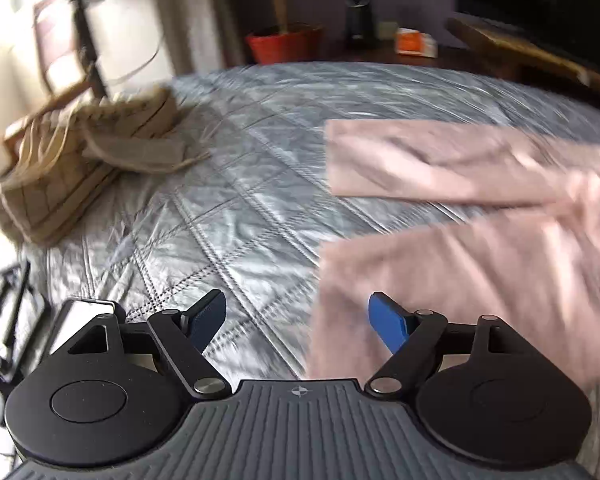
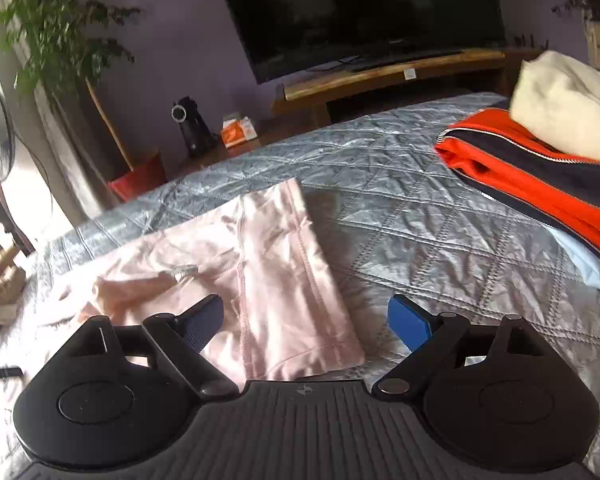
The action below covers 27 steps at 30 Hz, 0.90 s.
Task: Fold clothes
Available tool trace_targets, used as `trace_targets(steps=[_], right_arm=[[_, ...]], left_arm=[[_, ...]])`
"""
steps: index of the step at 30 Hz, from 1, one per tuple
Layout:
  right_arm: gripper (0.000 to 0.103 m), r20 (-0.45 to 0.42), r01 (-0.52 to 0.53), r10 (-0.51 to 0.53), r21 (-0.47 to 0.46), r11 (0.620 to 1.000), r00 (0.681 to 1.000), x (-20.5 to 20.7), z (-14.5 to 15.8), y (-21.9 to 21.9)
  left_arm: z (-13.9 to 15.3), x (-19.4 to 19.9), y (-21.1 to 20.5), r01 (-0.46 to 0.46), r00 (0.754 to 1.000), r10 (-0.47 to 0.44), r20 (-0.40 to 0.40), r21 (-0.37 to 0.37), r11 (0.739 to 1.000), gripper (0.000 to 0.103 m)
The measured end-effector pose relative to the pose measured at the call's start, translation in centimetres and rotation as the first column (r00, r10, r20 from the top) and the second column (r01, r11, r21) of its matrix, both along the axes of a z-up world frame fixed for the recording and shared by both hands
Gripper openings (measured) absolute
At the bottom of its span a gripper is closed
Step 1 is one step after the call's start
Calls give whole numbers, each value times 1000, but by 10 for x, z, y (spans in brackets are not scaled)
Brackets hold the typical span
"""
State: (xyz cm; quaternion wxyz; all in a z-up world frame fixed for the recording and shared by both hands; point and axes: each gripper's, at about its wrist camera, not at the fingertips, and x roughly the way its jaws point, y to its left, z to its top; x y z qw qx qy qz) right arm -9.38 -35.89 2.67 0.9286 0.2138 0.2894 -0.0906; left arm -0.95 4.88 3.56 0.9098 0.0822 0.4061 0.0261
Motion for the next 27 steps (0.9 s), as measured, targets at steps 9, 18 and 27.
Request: trace_targets(steps=[9, 18, 27], right_arm=[[58, -66, -75, 74, -23, 997, 995, 2, -13, -2], [57, -89, -146, 140, -64, 987, 986, 5, -14, 10], [63, -90, -124, 118, -62, 990, 989, 7, -14, 8]], left_arm=[[-5, -13, -15, 87, 996, -88, 19, 69, 994, 88], [-5, -31, 4, 233, 972, -233, -2, -20, 972, 87], [-7, -62, -15, 497, 861, -504, 61, 104, 861, 82]])
